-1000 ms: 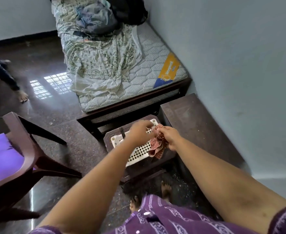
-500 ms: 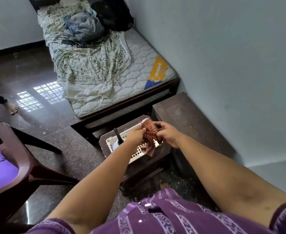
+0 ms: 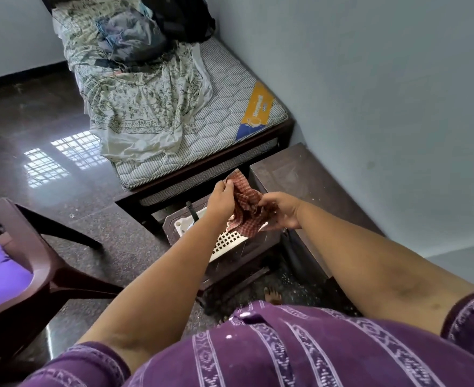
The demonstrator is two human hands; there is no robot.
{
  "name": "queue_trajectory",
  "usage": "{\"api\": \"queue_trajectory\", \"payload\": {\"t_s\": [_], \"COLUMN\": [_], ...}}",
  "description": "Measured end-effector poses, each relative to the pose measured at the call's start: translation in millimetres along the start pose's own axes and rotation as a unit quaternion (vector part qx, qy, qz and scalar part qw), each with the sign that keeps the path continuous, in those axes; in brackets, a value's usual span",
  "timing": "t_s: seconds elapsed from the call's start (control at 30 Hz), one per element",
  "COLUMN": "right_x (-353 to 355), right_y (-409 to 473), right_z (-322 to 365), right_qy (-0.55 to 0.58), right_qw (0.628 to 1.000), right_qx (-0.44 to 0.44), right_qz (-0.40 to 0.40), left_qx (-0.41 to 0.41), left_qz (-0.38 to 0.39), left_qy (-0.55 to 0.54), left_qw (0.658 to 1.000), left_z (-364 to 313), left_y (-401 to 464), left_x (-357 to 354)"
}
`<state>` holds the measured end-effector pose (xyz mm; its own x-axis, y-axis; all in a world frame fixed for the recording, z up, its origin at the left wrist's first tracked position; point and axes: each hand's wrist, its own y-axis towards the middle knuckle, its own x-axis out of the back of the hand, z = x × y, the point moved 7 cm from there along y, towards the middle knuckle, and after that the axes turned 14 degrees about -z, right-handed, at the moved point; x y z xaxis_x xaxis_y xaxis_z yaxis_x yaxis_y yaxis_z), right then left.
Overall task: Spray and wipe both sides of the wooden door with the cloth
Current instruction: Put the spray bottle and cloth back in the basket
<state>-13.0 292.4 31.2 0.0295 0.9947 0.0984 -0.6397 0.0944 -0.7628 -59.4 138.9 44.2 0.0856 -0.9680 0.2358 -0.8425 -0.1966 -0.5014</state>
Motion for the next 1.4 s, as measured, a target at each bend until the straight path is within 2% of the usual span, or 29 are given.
{"api": "queue_trajectory", "payload": {"t_s": [0.2,0.3,0.47,0.6,0.67,0.77,0.87,0.93,1.0,1.03,1.07,1.1,1.13,1.17,1.23,1.3,1.4], "right_x": [11,12,7,1,-4,2,17,23,23,21,20,17,11,4,-9,-16,-12], "right_y": [-11,-5,-1,-9,-12,-6,6,11,13,12,10,9,7,5,4,7,5], "right_z": [8,7,10,25,30,32,32,32,37,42,50,58,63,66,64,63,65], "right_qy": [0.093,0.134,0.157,0.184,0.191,0.168,0.075,0.015,0.01,-0.006,-0.059,-0.159,-0.266,-0.348,-0.439,-0.463,-0.416], "right_qw": [0.994,0.989,0.985,0.979,0.975,0.984,0.996,0.993,0.987,0.983,0.973,0.949,0.912,0.873,0.822,0.803,0.818], "right_qx": [-0.006,-0.025,-0.044,-0.002,0.01,0.01,0.035,0.07,0.114,0.145,0.19,0.239,0.283,0.315,0.345,0.357,0.372], "right_qz": [0.058,0.064,0.056,0.09,0.114,0.065,-0.037,-0.093,-0.109,-0.112,-0.12,-0.129,-0.132,-0.129,-0.113,-0.118,-0.138], "left_qx": [0.075,0.14,0.215,0.284,0.284,0.242,0.212,0.22,0.222,0.185,0.115,0.014,-0.108,-0.224,-0.371,-0.411,-0.395], "left_qz": [-0.054,-0.073,-0.034,0.019,0.057,0.048,0.005,-0.008,-0.006,-0.009,-0.021,-0.031,-0.032,-0.019,0.029,0.082,0.088], "left_qy": [-0.046,-0.128,-0.2,-0.32,-0.306,-0.251,-0.255,-0.254,-0.179,-0.087,0.033,0.149,0.236,0.299,0.377,0.431,0.455], "left_qw": [0.995,0.979,0.955,0.904,0.907,0.936,0.943,0.942,0.958,0.979,0.993,0.988,0.965,0.928,0.848,0.799,0.793], "left_z": [8,15,23,28,29,27,23,30,39,39,37,27,12,-6,-31,-38,-38], "left_y": [7,8,-3,-10,-16,-14,-4,2,0,0,5,9,9,3,-12,-16,-7], "left_x": [10,10,5,-1,-4,-1,8,9,7,10,14,17,15,8,-10,-28,-35]}}
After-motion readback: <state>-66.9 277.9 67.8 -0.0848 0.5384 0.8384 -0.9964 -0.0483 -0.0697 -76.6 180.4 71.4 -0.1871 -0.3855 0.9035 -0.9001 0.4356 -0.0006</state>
